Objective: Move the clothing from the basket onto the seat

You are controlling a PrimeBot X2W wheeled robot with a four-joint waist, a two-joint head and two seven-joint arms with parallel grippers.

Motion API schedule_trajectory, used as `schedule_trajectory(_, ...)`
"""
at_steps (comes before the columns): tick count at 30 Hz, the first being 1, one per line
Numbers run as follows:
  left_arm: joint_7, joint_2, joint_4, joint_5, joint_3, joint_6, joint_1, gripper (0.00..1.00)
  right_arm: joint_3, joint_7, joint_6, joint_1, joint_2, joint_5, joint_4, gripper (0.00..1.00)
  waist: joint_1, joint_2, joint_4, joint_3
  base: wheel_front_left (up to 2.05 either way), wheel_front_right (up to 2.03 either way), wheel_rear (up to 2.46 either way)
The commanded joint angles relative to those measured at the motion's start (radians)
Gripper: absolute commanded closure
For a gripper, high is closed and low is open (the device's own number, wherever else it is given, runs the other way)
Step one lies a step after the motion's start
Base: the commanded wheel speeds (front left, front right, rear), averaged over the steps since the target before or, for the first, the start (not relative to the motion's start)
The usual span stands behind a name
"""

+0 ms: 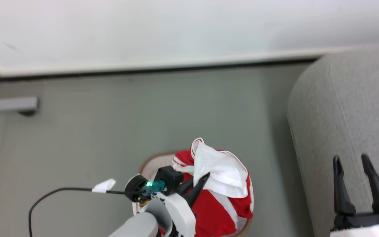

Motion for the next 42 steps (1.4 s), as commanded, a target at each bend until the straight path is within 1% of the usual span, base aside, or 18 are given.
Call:
schedule_trajectory(1, 0.011, 0.018, -0.043, -0.009, 0.006, 0.011, 0.027, 1.00, -0.005, 0.000, -0.002, 0.030, -0.008, 0.005, 0.005, 0.00, 0.0003, -0.0001, 0.030, -0.085, 0.00, 0.00, 0.00)
schedule_trajectory(7, 0.077, 0.083, -0.253, -0.040, 0.028, 0.068, 0.087, 1.00, -0.003, 0.000, -0.002, 0.115, -0.015, 0.010, 0.020, 0.00, 0.0003, -0.0001, 0.019, -0.179, 0.00, 0.00, 0.00)
schedule_trajectory(14, 0.135, 0.143, -0.413, -0.055, 0.059, 0.128, 0.121, 1.00, 0.013, 0.000, -0.002, 0.184, -0.031, 0.003, 0.016, 0.00, 0.0003, -0.0001, -0.012, -0.258, 0.00, 0.00, 0.00)
schedule_trajectory(19, 0.163, 0.178, -0.477, -0.056, 0.079, 0.153, 0.116, 1.00, 0.032, 0.000, -0.002, 0.205, -0.060, -0.006, -0.005, 0.00, 0.0003, -0.0001, -0.035, -0.275, 0.00, 0.00, 0.00)
schedule_trajectory(22, 0.170, 0.185, -0.492, -0.059, 0.085, 0.160, 0.114, 1.00, 0.039, 0.000, -0.002, 0.215, -0.075, -0.008, -0.015, 0.00, 0.0003, -0.0001, -0.042, -0.279, 0.00, 0.00, 0.00)
schedule_trajectory(27, 0.181, 0.194, -0.515, -0.062, 0.088, 0.168, 0.108, 1.00, 0.078, 0.000, -0.002, 0.223, -0.133, -0.018, -0.047, 0.00, 0.0003, -0.0001, -0.050, -0.276, 0.00, 0.00, 0.00)
schedule_trajectory(30, 0.186, 0.181, -0.523, -0.061, 0.078, 0.159, 0.093, 1.00, 0.135, 0.001, -0.002, 0.197, -0.196, -0.034, -0.060, 0.00, 0.0003, -0.0001, -0.046, -0.266, 0.00, 0.00, 0.00)
schedule_trajectory(33, 0.191, 0.165, -0.518, -0.052, 0.064, 0.148, 0.073, 1.00, 0.211, 0.000, -0.002, 0.146, -0.275, -0.042, -0.051, 0.00, 0.0003, -0.0001, -0.033, -0.256, 0.00, 0.00, 0.00)
schedule_trajectory(37, 0.192, 0.129, -0.504, -0.051, 0.040, 0.121, 0.039, 1.00, 0.362, 0.014, -0.002, 0.039, -0.382, -0.032, -0.013, 0.00, 0.0003, -0.0001, -0.008, -0.245, 0.00, 0.00, 0.00)
schedule_trajectory(40, 0.191, 0.105, -0.491, -0.049, 0.022, 0.104, 0.016, 1.00, 0.476, 0.026, -0.002, -0.057, -0.433, -0.008, 0.029, 0.00, 0.0003, -0.0001, 0.005, -0.243, 0.00, 0.00, 0.00)
schedule_trajectory(42, 0.191, 0.092, -0.479, -0.047, 0.013, 0.094, 0.004, 1.00, 0.546, 0.027, -0.002, -0.119, -0.454, 0.019, 0.064, 0.00, 0.0003, -0.0001, 0.013, -0.244, 0.00, 0.00, 0.00)
